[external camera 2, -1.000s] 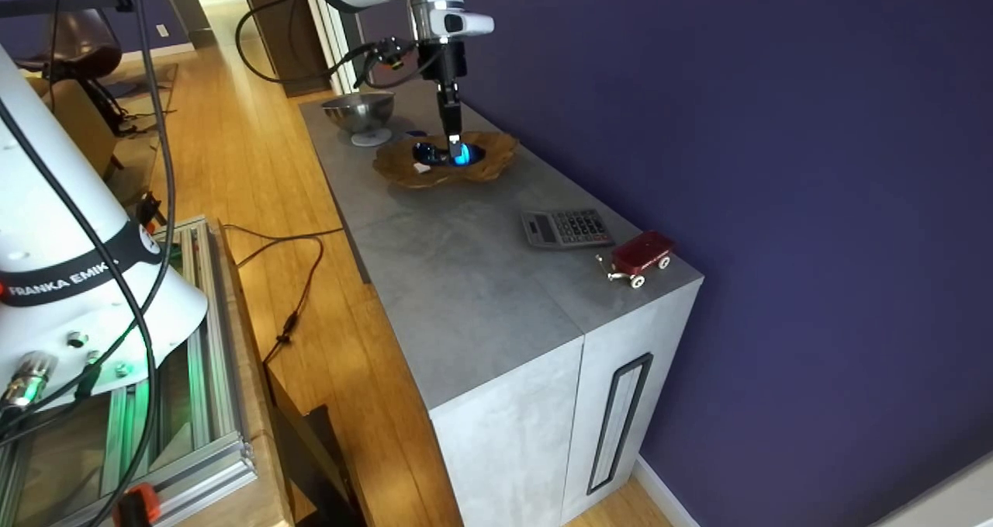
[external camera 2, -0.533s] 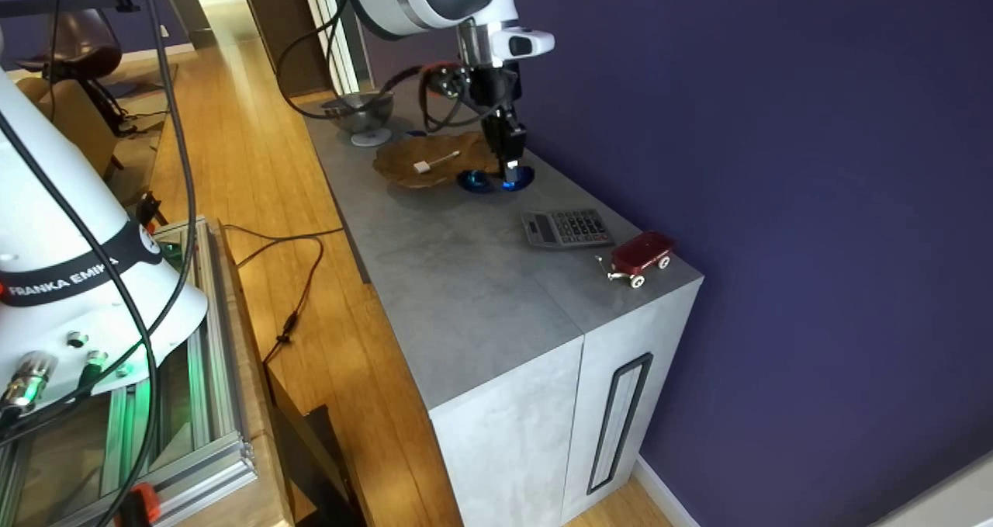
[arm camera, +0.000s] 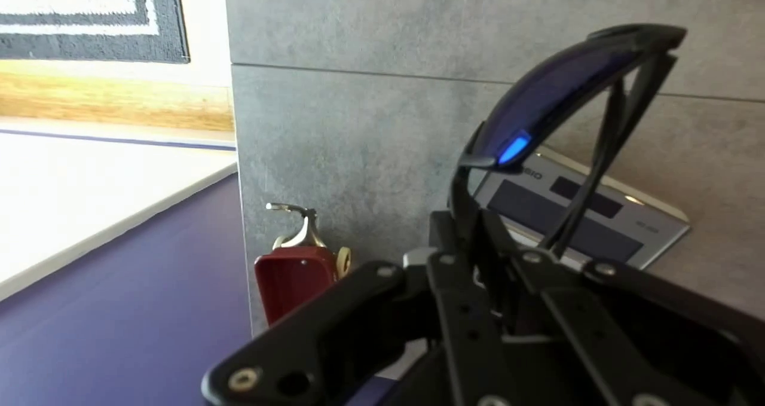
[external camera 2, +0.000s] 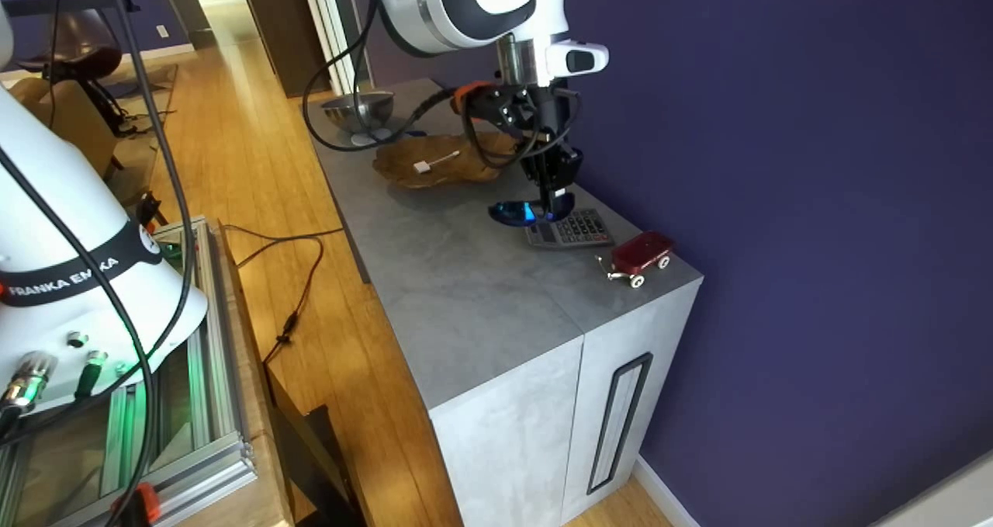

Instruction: Remove the glasses from the silver bowl

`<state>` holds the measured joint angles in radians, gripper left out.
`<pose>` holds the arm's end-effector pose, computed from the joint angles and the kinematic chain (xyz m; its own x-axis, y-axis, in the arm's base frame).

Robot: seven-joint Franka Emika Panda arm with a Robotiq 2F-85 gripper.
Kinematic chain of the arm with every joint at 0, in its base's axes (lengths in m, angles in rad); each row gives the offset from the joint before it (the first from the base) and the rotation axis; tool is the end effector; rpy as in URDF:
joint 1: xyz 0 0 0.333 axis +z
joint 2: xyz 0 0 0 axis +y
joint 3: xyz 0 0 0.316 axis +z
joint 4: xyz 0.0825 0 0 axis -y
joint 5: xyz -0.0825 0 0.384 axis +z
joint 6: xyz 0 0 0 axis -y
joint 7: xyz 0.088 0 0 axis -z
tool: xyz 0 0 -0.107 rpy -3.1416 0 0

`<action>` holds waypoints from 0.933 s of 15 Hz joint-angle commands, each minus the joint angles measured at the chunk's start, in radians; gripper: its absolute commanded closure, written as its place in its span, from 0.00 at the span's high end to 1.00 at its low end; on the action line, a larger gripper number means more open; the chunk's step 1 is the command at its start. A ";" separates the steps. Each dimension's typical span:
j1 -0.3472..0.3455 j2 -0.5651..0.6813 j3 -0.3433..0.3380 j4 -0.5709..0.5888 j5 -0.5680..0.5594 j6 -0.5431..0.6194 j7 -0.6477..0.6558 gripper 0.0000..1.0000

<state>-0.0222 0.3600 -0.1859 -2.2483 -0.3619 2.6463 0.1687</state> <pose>0.5358 -0.1052 0.2092 0.9985 -0.0430 0.0349 -0.0502 -0.9695 0.2398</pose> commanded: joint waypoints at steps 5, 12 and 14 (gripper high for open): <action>-0.029 0.018 -0.056 0.009 -0.111 0.047 -0.165 0.03; -0.137 0.003 -0.012 -0.061 -0.072 0.057 -0.467 0.03; -0.148 0.003 -0.008 -0.082 -0.073 0.050 -0.511 0.03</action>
<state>-0.1389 0.3774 -0.2159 -2.2864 -0.4378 2.6805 -0.2646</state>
